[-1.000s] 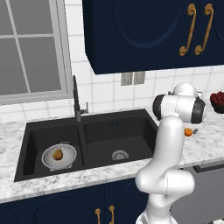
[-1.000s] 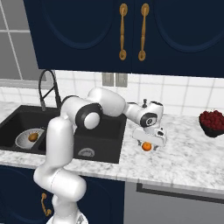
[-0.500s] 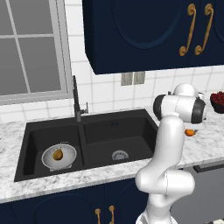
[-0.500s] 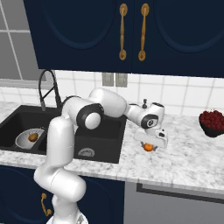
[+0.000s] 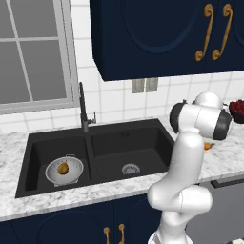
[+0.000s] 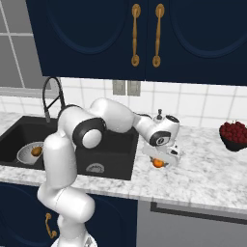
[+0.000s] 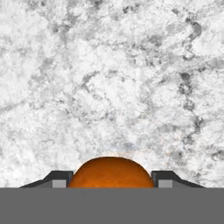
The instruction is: Put the colander in the sink, put the pear, tangerine in the colander, and turn on the sink faucet and pour water over the colander.
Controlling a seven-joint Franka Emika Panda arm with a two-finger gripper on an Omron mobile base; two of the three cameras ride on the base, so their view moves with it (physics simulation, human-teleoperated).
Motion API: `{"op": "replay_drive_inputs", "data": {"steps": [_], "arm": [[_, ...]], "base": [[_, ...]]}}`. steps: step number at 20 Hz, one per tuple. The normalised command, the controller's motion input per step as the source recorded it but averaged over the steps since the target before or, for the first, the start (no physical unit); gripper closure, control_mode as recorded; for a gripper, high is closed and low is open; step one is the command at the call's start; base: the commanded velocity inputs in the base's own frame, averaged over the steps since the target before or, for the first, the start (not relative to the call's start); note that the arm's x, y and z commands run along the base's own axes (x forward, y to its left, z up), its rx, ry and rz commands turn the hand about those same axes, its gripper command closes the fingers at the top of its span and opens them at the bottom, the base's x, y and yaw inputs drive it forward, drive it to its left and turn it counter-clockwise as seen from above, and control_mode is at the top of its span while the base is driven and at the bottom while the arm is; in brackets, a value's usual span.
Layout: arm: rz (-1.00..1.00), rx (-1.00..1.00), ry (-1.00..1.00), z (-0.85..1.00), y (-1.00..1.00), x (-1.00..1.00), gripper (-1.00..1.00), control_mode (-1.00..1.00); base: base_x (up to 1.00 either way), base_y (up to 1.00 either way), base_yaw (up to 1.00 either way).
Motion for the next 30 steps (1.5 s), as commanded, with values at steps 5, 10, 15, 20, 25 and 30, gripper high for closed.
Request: {"op": "replay_drive_inputs", "data": {"steps": [5, 10, 15, 20, 25, 30], "arm": [[0.0, 0.0, -0.11, 0.28, 0.82, 0.03, 1.0, -1.0], [0.0, 0.0, 0.0, 0.36, 0.86, 0.02, 1.0, -1.0], [0.0, 0.0, -0.01, 0.41, 0.93, 0.0, 1.0, -1.0], [0.0, 0.0, 0.0, 0.23, 0.99, 0.0, 1.0, -1.0], [0.0, 0.0, 0.0, 0.23, 1.0, 0.0, 1.0, -1.0], [0.0, 0.0, 0.0, 0.12, 1.0, 0.0, 1.0, -1.0]], "base": [[0.0, 0.0, 0.0], [0.0, 0.0, 0.0], [0.0, 0.0, 0.0], [0.0, 0.0, 0.0], [0.0, 0.0, 0.0], [0.0, 0.0, 0.0]]}}
